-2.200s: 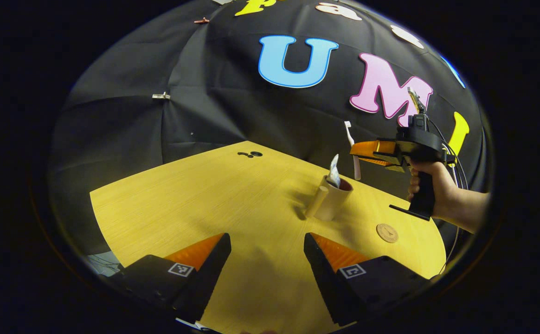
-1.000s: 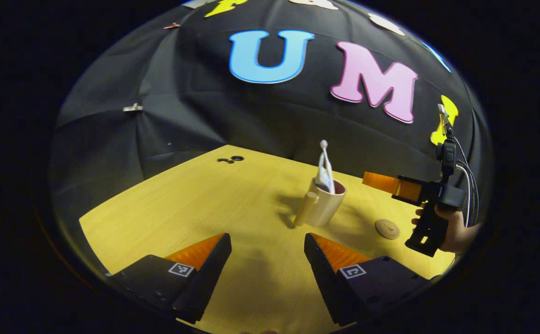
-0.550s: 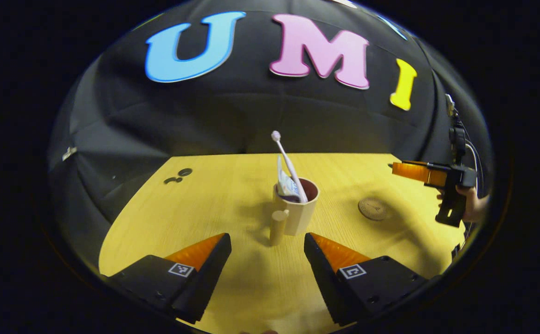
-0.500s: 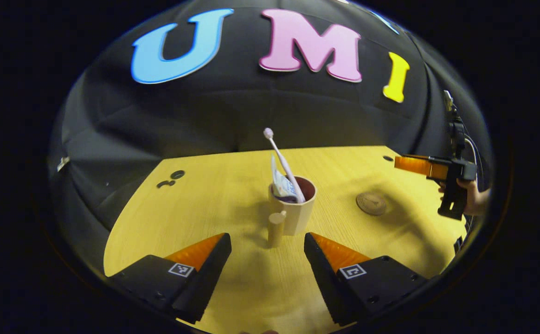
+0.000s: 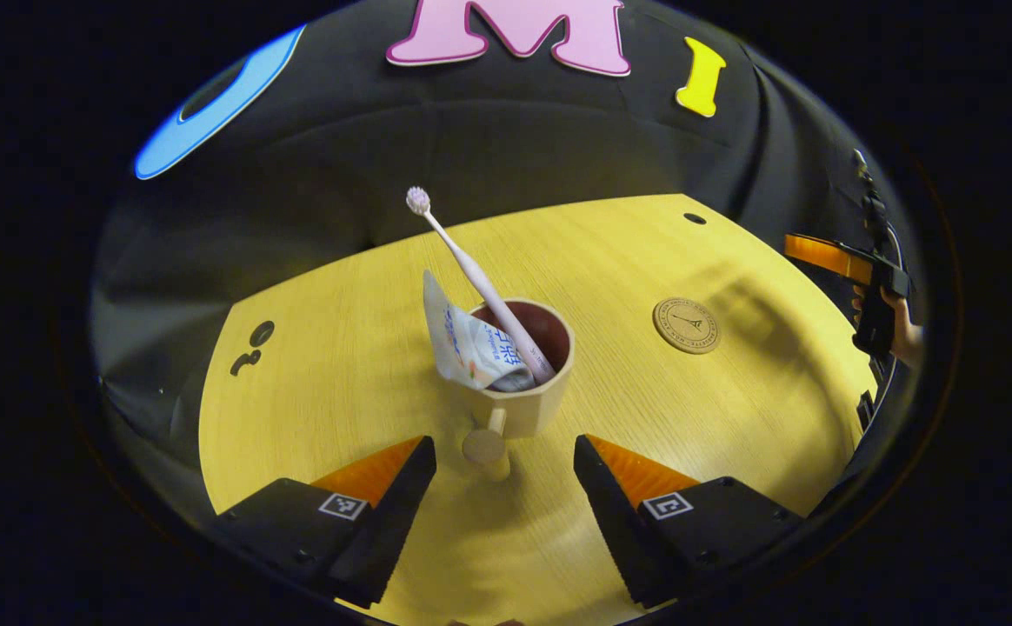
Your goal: Put the toothbrush and toothpaste on the desktop into the cup, then pick up the cup and place it on the coaster on the desktop.
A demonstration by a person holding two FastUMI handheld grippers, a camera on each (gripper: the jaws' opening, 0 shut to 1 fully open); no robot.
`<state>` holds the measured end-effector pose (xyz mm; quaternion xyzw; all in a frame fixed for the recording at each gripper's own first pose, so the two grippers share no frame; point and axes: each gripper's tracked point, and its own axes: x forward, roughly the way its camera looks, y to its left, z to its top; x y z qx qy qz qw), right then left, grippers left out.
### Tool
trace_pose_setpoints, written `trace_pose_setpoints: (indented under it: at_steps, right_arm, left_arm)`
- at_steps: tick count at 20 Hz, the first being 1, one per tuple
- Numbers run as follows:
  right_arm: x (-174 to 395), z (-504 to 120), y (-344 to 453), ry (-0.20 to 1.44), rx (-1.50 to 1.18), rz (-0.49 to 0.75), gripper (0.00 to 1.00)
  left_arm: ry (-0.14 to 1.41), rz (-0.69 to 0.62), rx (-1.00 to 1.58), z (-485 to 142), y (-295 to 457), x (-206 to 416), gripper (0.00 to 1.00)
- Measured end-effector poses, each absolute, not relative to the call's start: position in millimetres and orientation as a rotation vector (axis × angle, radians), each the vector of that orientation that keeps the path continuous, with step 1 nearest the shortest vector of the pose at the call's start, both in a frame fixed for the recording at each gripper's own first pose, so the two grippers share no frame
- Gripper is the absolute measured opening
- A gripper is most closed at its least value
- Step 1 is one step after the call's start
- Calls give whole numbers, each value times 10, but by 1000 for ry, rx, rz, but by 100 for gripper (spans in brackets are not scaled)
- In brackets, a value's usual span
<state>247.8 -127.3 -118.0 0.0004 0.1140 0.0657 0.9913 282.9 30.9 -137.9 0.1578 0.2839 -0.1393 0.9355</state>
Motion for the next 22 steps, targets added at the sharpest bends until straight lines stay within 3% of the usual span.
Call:
trace_pose_setpoints:
  at_steps: [7, 9, 10, 15, 19, 20, 22]
  right_arm:
    - [2040, -1275, -1845, 273, 24, 35, 98]
    - [1888, -1301, -1962, 288, 33, 9, 98]
    - [1812, -1339, -2020, 297, 46, -14, 98]
    - [1299, -1603, -2160, 347, 160, -120, 98]
    - [1037, -1663, -2207, 379, 202, -148, 98]
    - [1005, -1634, -2213, 378, 206, -152, 98]
    - [979, -1556, -2203, 374, 209, -155, 98]
  left_arm:
    - [735, -332, 335, -1533, 189, 3061, 97]
    - [774, -353, 310, -1563, 158, 3093, 90]
    - [786, -352, 304, -1561, 168, 3112, 80]
    - [840, -348, 329, -1614, 193, 3087, 62]
    - [853, -330, 321, -1620, 147, 3066, 38]
    - [861, -326, 321, -1650, 149, 3042, 25]
    - [867, -304, 306, -1652, 140, 3036, 24]
